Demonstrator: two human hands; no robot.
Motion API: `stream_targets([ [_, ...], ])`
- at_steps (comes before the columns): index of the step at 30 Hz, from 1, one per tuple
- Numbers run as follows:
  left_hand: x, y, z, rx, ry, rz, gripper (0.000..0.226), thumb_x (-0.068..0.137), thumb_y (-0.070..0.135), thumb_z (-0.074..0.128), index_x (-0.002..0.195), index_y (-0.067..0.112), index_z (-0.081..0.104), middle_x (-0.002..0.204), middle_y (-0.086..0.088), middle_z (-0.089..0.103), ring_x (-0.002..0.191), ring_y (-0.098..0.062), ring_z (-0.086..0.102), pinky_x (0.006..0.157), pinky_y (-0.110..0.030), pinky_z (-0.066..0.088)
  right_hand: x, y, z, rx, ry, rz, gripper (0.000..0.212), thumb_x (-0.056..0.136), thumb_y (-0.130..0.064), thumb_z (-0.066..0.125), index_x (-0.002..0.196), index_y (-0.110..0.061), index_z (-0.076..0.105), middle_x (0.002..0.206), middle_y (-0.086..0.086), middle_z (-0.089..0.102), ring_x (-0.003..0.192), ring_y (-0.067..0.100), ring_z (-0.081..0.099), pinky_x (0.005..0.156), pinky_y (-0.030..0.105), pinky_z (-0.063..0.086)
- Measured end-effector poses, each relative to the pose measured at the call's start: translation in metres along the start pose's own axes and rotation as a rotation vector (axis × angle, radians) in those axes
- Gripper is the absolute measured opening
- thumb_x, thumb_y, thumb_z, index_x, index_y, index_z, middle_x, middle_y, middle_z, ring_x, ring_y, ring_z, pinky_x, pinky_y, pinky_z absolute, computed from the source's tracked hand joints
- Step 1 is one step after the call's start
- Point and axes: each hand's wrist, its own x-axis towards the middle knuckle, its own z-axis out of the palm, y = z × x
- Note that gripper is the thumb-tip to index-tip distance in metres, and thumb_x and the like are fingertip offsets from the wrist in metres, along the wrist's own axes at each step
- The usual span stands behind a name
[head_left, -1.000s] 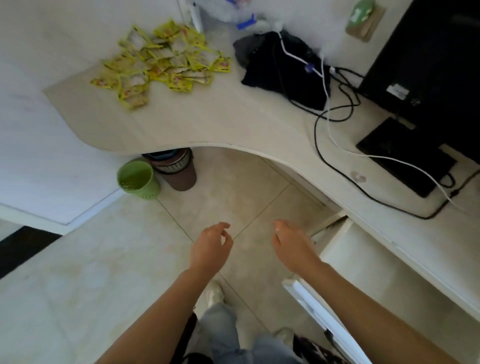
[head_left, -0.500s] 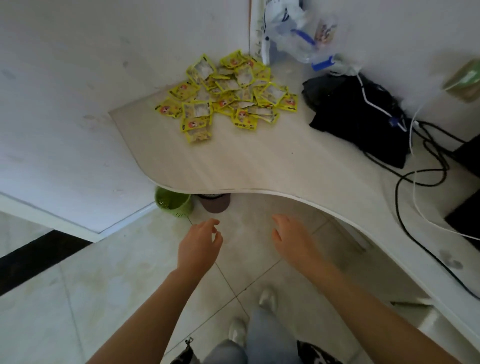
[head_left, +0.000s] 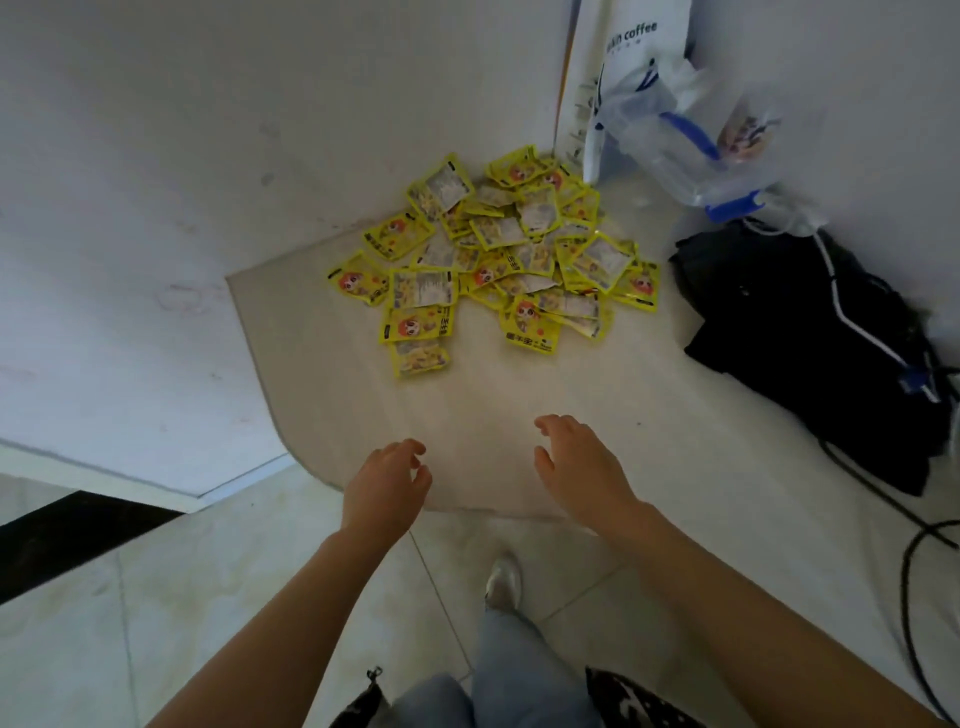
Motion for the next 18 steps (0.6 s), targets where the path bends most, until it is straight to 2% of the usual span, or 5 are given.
stream_targets([
  [7,0.084,0.007,-0.013,0.019,-0.025,-0.030,0.029,0.092,0.028,0.050,0.119,0.023,0.059,0.108,0.004,0.065,0.107,-0.019,0.056,0.086,-0.035,0.049,0.088,0.011,-0.023,-0.049,-0.065,0.011,0.039,0.097,-0.026,0.040,0.136,-0.017,0.043,0.133,0.003,0.050,0.119,0.024,0.047,0.093,0.038,0.046],
  [13,0.156,0.013,-0.033,0.036,-0.014,-0.005,0.028,0.091,0.027,0.051,0.116,0.020,0.060,0.111,-0.002,0.065,0.107,-0.024,0.057,0.083,-0.038,0.050,0.146,0.015,-0.039,-0.091,-0.038,0.037,0.038,0.096,-0.026,0.043,0.132,-0.015,0.046,0.128,0.006,0.051,0.117,0.027,0.048,0.088,0.040,0.049],
  [18,0.214,0.018,-0.051,0.100,-0.058,0.075,0.023,0.092,0.024,0.048,0.110,0.015,0.059,0.116,-0.005,0.059,0.112,-0.026,0.050,0.084,-0.041,0.048,0.183,0.022,-0.046,-0.122,0.037,0.092,0.038,0.094,-0.022,0.049,0.131,-0.011,0.050,0.128,0.009,0.051,0.118,0.029,0.047,0.091,0.039,0.048],
])
